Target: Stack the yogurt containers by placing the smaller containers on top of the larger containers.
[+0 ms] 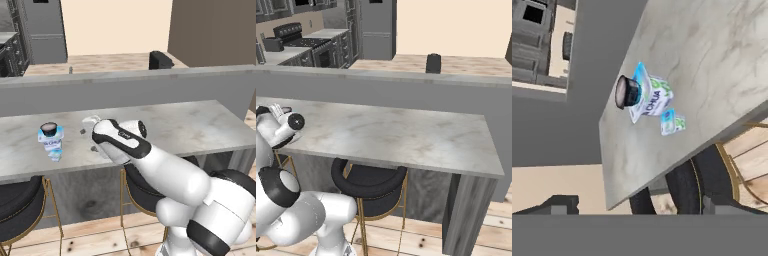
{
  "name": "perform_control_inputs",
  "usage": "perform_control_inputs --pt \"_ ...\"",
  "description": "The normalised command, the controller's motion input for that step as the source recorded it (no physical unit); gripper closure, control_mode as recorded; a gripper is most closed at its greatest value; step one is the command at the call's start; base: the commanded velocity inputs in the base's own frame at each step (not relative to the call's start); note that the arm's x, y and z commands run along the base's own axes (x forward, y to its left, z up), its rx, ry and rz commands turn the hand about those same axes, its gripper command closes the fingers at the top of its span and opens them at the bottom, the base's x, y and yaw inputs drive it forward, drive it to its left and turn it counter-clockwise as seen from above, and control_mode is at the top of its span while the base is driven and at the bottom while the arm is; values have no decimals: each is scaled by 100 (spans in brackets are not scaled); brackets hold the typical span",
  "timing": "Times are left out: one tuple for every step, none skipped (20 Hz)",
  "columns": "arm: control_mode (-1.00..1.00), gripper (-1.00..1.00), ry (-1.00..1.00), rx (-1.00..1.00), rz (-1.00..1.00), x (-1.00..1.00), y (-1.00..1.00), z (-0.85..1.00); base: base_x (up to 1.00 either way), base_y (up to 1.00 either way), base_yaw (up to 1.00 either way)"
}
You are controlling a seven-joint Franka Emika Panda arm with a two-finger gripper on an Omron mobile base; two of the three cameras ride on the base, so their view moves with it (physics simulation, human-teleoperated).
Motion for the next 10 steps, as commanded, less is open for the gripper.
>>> perform_control_inputs --pt "-100 -100 31 -19 0 -14 0 43 0 0 0" --pt "-100 -100 32 -21 0 -11 0 44 0 0 0" --pt "-100 -100 25 -20 0 -6 0 44 0 0 0" --pt "-100 -100 20 -18 0 0 0 38 0 0 0" --pt "-100 -100 13 -16 0 0 0 31 0 0 0" --pt "-100 -100 7 -15 0 0 2 24 0 0 0" --pt "-100 -100 3 -16 0 0 9 11 0 0 0" --pt "-100 -100 0 -15 0 -6 5 0 0 0 0" --pt "-100 -100 0 -17 0 -5 17 0 0 0 0" --pt "-100 -100 1 -20 1 -5 21 -1 0 0 0"
